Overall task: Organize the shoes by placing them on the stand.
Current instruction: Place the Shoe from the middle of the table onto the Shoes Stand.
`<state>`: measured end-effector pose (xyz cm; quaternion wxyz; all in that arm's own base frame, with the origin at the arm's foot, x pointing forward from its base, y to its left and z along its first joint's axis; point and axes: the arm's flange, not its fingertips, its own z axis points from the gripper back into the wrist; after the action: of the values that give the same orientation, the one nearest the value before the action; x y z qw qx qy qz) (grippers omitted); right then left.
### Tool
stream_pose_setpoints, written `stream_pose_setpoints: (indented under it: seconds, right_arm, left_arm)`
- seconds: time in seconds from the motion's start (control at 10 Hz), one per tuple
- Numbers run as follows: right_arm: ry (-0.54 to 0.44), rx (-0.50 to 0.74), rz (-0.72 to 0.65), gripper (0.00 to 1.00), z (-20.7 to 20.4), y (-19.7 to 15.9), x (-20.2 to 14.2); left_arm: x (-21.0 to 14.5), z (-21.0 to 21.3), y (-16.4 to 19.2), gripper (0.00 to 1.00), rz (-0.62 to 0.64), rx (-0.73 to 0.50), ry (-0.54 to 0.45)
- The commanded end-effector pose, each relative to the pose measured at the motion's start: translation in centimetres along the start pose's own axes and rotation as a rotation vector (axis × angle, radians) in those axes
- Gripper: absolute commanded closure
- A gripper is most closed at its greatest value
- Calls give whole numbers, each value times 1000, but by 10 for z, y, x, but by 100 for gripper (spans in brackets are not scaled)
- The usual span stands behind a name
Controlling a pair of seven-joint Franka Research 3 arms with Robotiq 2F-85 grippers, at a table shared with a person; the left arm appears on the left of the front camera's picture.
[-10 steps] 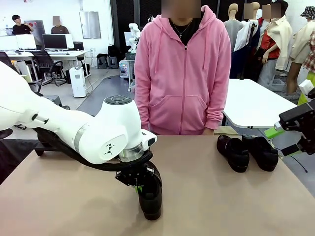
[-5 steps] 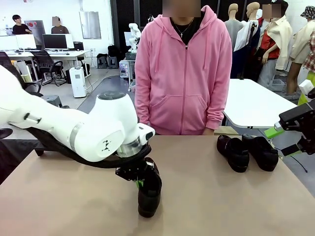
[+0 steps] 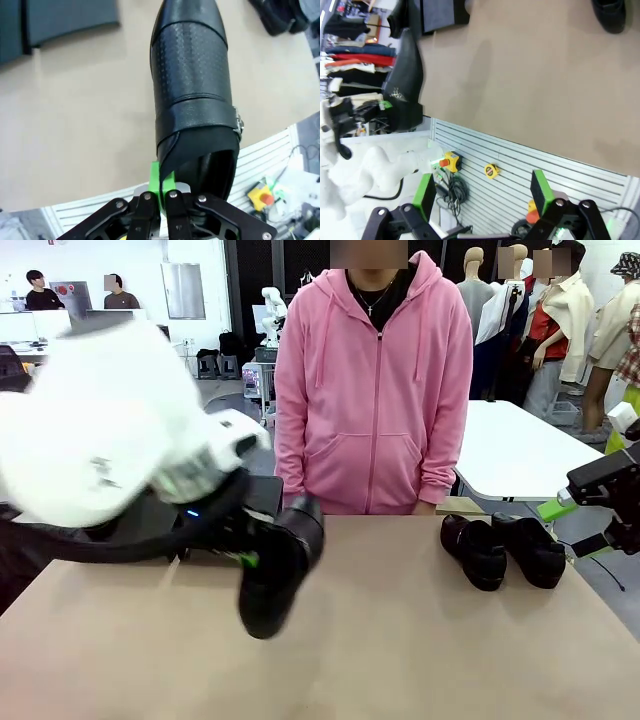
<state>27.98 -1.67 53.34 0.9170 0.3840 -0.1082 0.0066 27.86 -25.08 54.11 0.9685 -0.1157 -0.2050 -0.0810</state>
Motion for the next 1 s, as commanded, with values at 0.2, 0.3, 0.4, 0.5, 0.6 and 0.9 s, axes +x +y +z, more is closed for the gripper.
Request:
stream_pose_setpoints:
  seconds: [0.2, 0.3, 0.4, 0.5, 0.6, 0.9]
  right_arm:
    - [-4, 26, 19, 0, 1, 0, 1]
    - [-4, 26, 19, 0, 1, 0, 1]
    - [-4, 26, 19, 0, 1, 0, 1]
    - [-4, 26, 19, 0, 1, 0, 1]
    - [-4, 26, 19, 0, 1, 0, 1]
    - [-4, 26, 19, 0, 1, 0, 1]
  left_arm:
    - [0, 69, 155, 100, 70, 40, -97]
    - [-5, 77, 183, 100, 105, 22, -101]
    - [-18, 89, 195, 100, 267, -38, -128]
    - [-3, 79, 169, 100, 100, 35, -95]
    - [-3, 79, 169, 100, 100, 35, -95]
    - [-5, 79, 177, 100, 124, 48, -83]
